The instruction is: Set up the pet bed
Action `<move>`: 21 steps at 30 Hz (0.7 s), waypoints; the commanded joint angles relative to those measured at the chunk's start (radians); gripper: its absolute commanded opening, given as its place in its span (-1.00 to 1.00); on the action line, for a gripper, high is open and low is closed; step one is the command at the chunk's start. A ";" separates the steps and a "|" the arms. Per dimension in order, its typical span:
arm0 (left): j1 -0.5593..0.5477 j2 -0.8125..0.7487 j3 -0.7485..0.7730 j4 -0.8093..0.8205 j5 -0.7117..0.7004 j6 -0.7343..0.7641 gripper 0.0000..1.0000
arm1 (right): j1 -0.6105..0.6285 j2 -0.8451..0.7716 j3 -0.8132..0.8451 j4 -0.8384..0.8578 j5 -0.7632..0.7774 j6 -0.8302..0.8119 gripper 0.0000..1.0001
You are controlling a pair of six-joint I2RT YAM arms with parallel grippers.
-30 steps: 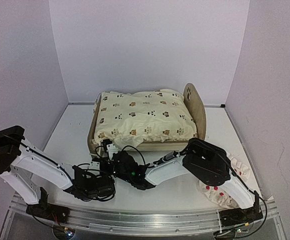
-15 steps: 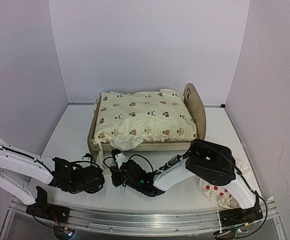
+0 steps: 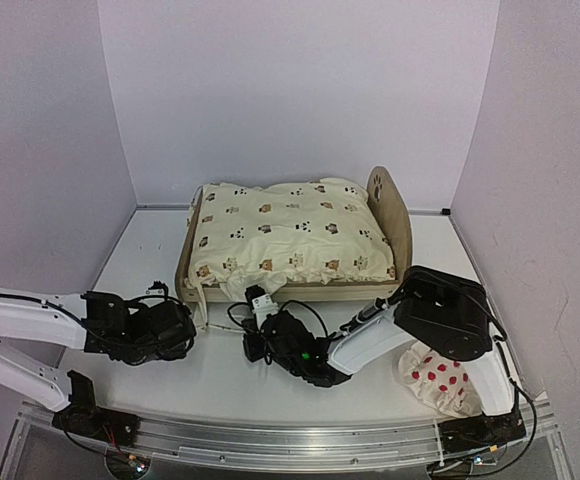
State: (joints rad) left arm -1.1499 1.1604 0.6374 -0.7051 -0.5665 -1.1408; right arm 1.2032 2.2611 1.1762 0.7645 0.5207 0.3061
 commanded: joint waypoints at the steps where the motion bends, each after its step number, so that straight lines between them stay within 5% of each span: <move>1: 0.053 -0.022 0.098 -0.093 -0.088 0.079 -1.00 | -0.025 -0.073 -0.073 0.052 0.081 -0.016 -1.00; 21: 0.499 0.046 0.314 -0.021 -0.144 0.429 -1.00 | -0.081 -0.086 -0.170 0.131 0.061 0.036 -1.00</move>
State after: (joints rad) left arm -0.7134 1.2016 0.9241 -0.7266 -0.6453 -0.7598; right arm 1.1389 2.2066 1.0313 0.8770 0.5584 0.3240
